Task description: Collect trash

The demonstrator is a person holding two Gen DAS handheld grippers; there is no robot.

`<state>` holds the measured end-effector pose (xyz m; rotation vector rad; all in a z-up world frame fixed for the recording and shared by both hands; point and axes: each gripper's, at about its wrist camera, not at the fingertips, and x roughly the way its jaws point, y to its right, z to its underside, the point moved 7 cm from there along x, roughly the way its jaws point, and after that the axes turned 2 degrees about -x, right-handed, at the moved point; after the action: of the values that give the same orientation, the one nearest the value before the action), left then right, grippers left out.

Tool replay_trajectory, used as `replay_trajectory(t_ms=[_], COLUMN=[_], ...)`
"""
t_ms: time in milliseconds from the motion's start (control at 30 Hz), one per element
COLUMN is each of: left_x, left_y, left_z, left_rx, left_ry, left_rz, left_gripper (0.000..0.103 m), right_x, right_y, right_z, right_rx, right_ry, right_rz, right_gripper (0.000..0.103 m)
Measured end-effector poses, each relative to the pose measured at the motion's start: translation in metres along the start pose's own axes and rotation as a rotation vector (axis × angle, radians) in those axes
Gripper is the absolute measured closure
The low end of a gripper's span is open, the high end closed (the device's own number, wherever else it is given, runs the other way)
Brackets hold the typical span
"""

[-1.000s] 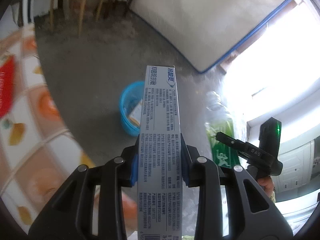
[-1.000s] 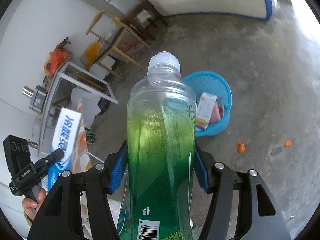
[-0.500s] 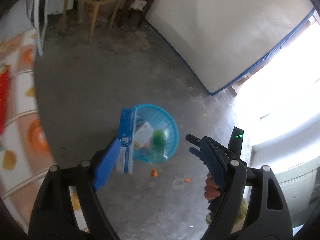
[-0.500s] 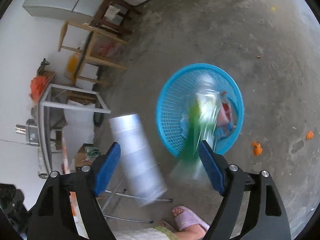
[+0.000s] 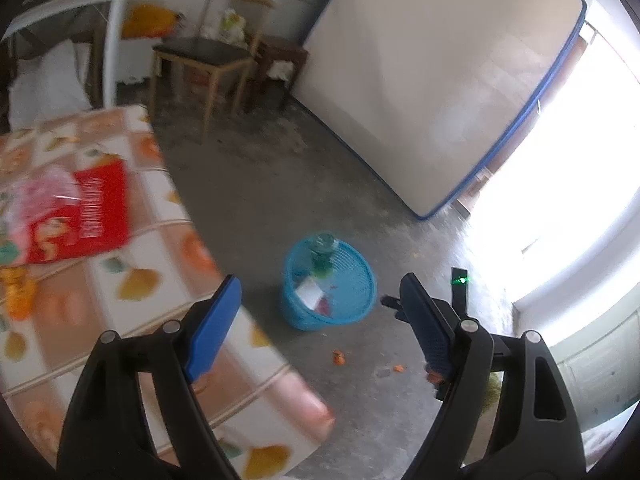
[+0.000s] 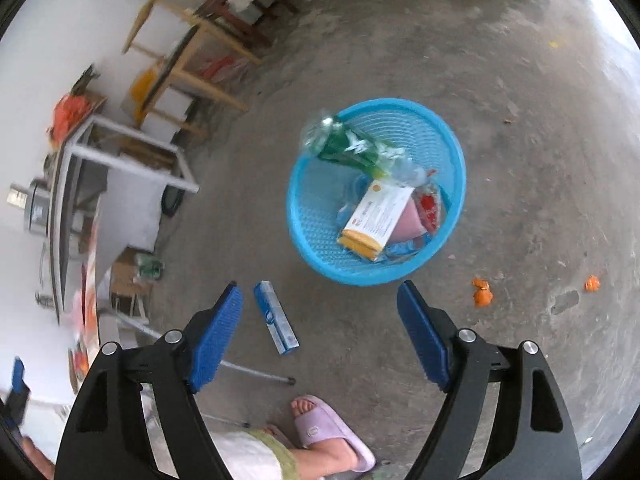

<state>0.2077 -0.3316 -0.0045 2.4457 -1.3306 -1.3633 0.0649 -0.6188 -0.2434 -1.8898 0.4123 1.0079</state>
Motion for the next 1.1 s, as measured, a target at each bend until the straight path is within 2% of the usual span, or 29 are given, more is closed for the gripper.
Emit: replay_trajectory(t_ms=[267,400,533,700,833,967,1100], left_x=[-0.064,-0.085,-0.103,-0.106,-0.104,-0.112,-0.125], left_y=[-0.062,-0.099,-0.127,-0.155,-0.166,-0.172,-0.184], left_z=[0.019,0.029,0.035,0.041,0.043,0.040,0.043], left_rx=[-0.081,-0.138,-0.197,-0.240,-0.266,-0.256,-0.282], left_ry=[0.097,0.101,0.107,0.093,0.078,0.111,0.125], left_rz=[-0.072,-0.153,-0.195,-0.258,-0.280,-0.298,-0.315], left_gripper=[0.024,0.023,0.023,0.023,0.022,0.019,0.019], right_x=[0.048,0.090,0.128,0.177,0.212,0.271,0.344], right_y=[-0.025,-0.027,-0.032,-0.036,-0.050,-0.077,-0.102], right_z=[0.063,0.098,0.128,0.164,0.170,0.165,0.166], right_rx=[-0.110,-0.114,-0.120,-0.100,-0.090,-0.112,-0.192], right_ry=[-0.122,-0.207,-0.284,-0.370,-0.415,-0.468,-0.527], right_rz=[-0.092,-0.109,-0.145,-0.185,-0.231,-0.251,-0.150], right_gripper=[0.025,0.025,0.025,0.025,0.025,0.025,0.025])
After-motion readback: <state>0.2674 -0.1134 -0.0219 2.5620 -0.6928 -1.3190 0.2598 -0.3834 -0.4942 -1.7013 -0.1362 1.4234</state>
